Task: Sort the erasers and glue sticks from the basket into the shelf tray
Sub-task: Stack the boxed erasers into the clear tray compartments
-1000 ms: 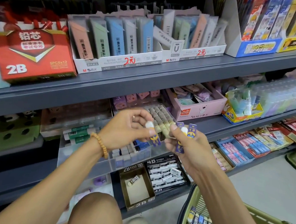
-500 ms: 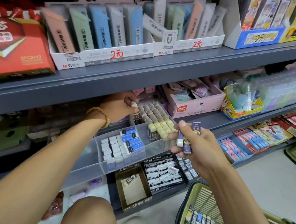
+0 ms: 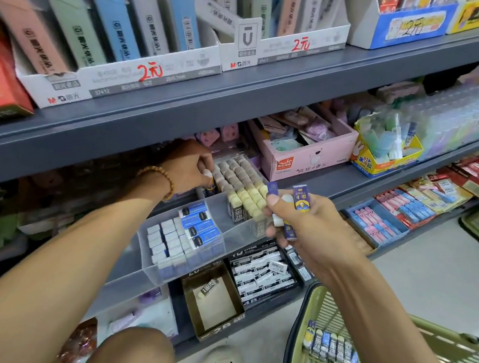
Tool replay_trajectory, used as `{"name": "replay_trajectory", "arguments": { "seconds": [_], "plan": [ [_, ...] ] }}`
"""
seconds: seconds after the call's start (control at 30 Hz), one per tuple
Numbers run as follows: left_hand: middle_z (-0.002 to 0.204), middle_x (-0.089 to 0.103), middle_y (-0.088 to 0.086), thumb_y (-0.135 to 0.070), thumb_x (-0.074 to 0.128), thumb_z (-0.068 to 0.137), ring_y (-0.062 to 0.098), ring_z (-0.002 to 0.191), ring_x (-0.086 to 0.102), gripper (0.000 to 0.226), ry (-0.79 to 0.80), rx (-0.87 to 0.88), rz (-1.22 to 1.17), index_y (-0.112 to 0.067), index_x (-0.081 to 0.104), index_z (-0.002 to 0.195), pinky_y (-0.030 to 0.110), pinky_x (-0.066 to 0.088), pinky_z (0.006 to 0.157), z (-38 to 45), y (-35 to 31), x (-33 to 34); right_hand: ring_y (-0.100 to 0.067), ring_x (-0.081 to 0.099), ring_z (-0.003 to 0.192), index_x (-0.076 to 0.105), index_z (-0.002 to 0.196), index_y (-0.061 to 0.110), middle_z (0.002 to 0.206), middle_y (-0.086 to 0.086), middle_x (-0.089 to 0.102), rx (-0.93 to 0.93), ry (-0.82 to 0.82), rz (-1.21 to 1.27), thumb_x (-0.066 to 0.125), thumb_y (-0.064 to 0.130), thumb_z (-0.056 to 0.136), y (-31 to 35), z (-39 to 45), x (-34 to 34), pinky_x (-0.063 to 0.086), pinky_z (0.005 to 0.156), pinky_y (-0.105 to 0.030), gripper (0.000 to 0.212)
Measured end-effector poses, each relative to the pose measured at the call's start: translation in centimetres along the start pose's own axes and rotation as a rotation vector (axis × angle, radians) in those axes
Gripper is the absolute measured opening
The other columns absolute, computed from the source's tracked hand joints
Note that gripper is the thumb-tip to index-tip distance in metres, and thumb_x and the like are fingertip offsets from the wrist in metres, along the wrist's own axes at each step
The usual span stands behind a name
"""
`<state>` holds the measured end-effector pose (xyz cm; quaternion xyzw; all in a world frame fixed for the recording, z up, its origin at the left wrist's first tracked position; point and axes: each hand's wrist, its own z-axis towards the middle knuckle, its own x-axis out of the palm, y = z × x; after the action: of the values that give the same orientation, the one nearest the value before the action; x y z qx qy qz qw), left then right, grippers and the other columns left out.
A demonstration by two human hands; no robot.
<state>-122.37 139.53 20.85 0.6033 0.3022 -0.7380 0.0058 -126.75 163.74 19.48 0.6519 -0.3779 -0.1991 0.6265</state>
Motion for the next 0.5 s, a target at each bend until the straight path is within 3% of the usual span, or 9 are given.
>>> {"name": "replay_trajectory", "arguments": {
  "seconds": [0.13,0.37,0.43,0.5],
  "plan": [
    [0.07,0.062,-0.007,-0.015,0.083,0.065,0.014,0.068,0.06,0.026,-0.01,0.038,0.124,-0.025,0.059,0.067,0.03,0.054,0.067,0.1,-0.3,0.2,-0.016,0.062,0.054,0.065,0.092,0.003,0.08,-0.015,0.067,-0.002,0.007,0.004,0.065,0.012,0.094,-0.2,0.0,-0.1,0.04,0.041,-0.023,0.009],
    [0.071,0.064,-0.005,-0.019,0.084,0.063,0.014,0.068,0.06,0.026,-0.016,0.034,0.105,-0.024,0.059,0.069,0.035,0.056,0.068,0.2,0.2,0.6,-0.016,0.055,0.047,0.064,0.098,0.009,0.085,-0.016,0.071,0.03,0.031,-0.03,0.064,0.017,0.096,-0.2,-0.2,-0.1,0.038,0.04,-0.023,0.008],
    [0.074,0.064,-0.007,-0.022,0.087,0.061,0.012,0.071,0.061,0.028,-0.002,0.033,0.087,-0.026,0.06,0.069,0.036,0.057,0.069,0.3,0.5,0.6,-0.015,0.052,0.046,0.063,0.103,0.003,0.087,-0.026,0.069,0.019,0.001,-0.048,0.068,0.013,0.092,-0.3,-0.1,-0.1,0.038,0.039,-0.023,0.015],
    [0.076,0.064,-0.008,-0.022,0.087,0.062,0.012,0.074,0.062,0.028,0.004,0.027,0.072,-0.027,0.061,0.07,0.037,0.057,0.072,0.4,0.7,0.4,-0.014,0.05,0.047,0.062,0.108,-0.002,0.076,-0.027,0.064,0.002,-0.03,-0.085,0.074,0.009,0.087,-0.3,-0.1,-0.1,0.038,0.04,-0.024,0.026]
  ]
}}
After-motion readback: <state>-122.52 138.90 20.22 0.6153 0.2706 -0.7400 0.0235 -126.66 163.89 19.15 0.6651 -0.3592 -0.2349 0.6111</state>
